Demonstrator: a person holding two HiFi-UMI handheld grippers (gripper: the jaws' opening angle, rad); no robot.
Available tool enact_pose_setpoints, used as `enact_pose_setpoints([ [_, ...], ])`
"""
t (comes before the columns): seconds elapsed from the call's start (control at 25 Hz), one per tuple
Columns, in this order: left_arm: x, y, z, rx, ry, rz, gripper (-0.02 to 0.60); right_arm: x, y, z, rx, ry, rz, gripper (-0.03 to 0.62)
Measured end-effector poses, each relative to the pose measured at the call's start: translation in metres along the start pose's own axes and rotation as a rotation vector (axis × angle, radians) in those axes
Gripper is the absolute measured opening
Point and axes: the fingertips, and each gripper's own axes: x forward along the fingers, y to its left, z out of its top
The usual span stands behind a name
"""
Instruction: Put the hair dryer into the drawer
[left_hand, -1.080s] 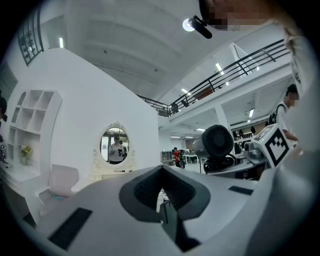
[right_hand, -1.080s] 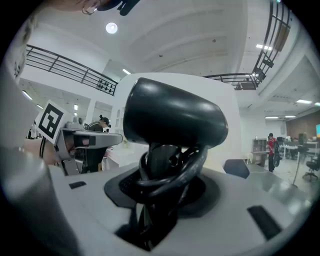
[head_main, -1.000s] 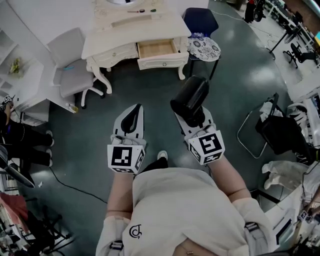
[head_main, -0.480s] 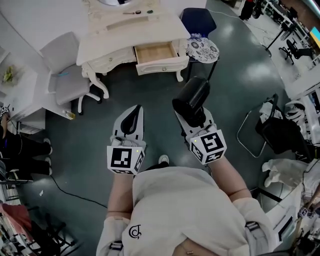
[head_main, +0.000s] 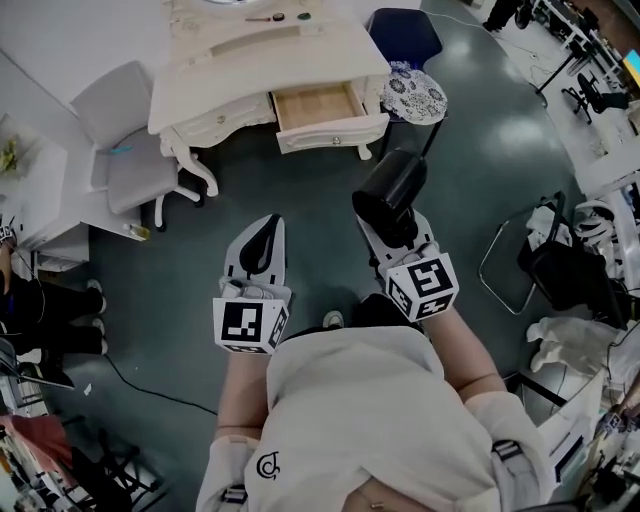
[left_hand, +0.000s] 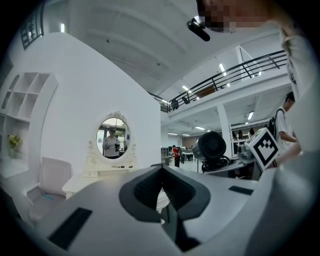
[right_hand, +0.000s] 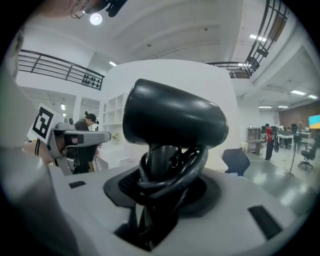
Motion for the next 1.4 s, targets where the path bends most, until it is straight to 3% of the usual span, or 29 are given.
enact_pose_setpoints([
  [0.36,0.091,0.035,-0.012,0.034,0.006,0.054,0.013,0.092,-0.051,-0.005,0.010,0.007,0.102,0.186],
  [0.52,0.151,0.056,-0.009,0.005,0.005,0.098,0.014,0.145,-0.092,0.008,-0.006,0.020,0.146,0.186],
  [0.92,0.297,0.103,-0.002,0.021,-0.006,0.178,0.014,0.269,-0.166,0.028,-0.115,0.041,0.317,0.186],
  [1.04,0.322,0.112,-0.005,0.030,-0.001,0.183,0.014,0.298,-0.180,0.025,-0.133,0.048,0.350,0.186],
  [1.2,0.342,0.130,-0.017,-0.016,0.016,0.194,0.014,0.331,-0.189,0.011,-0.129,0.098,0.380,0.186],
  [1.4,0.358,0.160,-0.027,0.004,0.053,0.180,0.014,0.370,-0.189,-0.004,-0.121,0.166,0.412,0.186],
])
